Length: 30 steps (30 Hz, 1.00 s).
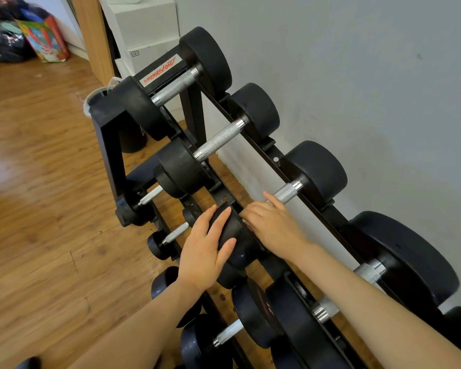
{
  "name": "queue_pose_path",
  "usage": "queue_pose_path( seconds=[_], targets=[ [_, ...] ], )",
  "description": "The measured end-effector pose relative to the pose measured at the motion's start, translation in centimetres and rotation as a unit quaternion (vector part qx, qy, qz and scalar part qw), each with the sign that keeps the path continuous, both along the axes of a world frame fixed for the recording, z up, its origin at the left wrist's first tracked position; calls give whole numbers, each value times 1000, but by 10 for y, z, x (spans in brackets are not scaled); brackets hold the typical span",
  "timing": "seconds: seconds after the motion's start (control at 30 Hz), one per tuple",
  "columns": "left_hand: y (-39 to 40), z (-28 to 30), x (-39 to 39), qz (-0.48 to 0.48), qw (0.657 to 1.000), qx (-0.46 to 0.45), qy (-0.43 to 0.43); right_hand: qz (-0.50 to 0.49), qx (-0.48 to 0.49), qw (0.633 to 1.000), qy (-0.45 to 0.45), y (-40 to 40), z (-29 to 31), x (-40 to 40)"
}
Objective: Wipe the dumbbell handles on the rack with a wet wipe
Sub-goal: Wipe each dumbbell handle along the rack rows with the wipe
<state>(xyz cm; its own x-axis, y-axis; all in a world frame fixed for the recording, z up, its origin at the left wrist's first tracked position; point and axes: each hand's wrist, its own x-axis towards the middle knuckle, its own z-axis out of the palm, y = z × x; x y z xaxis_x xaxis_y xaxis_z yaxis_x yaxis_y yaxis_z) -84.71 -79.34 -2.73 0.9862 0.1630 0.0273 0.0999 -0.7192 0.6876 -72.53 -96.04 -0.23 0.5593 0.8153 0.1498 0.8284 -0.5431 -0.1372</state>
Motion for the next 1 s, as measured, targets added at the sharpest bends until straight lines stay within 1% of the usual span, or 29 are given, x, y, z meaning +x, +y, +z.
queue_pose_path(
  seconds=[0.07,0.13,0.27,0.37,0.47,0.57,0.67,0.73,0.83,0.9,1.0],
  targets=[
    [0,0,0,0,1000,1,3,9,13,1000,10,0,-1,-1],
    [0,1,0,-2,1000,1,4,-7,36,999,-2,-5,0,2],
    [0,0,0,-2,1000,-2,-1,-69,141,988,5,-7,-6,-6],
    [0,-1,0,0,1000,-2,0,-49,149,988,2,-6,-15,-22],
    [0,-1,0,-2,1000,-5,-2,-28,140,990,-19,-14,-20,-19],
    [1,-1,0,-1,1000,-7,-2,-72,172,982,-29,-15,-22,-22],
    [0,-1,0,-2,1000,-10,-4,-92,210,973,-7,-11,-23,-31],
    [0,-1,-1,-2,1000,-10,-5,-98,222,970,26,-14,-23,-28],
    [1,-1,0,-3,1000,-10,-2,-143,238,961,19,-21,-23,-19],
    [0,-1,0,0,1000,-12,-1,-166,257,951,47,-18,-22,-22],
    [0,0,0,0,1000,-13,-4,-132,231,960,84,-14,-29,-32]
  ],
)
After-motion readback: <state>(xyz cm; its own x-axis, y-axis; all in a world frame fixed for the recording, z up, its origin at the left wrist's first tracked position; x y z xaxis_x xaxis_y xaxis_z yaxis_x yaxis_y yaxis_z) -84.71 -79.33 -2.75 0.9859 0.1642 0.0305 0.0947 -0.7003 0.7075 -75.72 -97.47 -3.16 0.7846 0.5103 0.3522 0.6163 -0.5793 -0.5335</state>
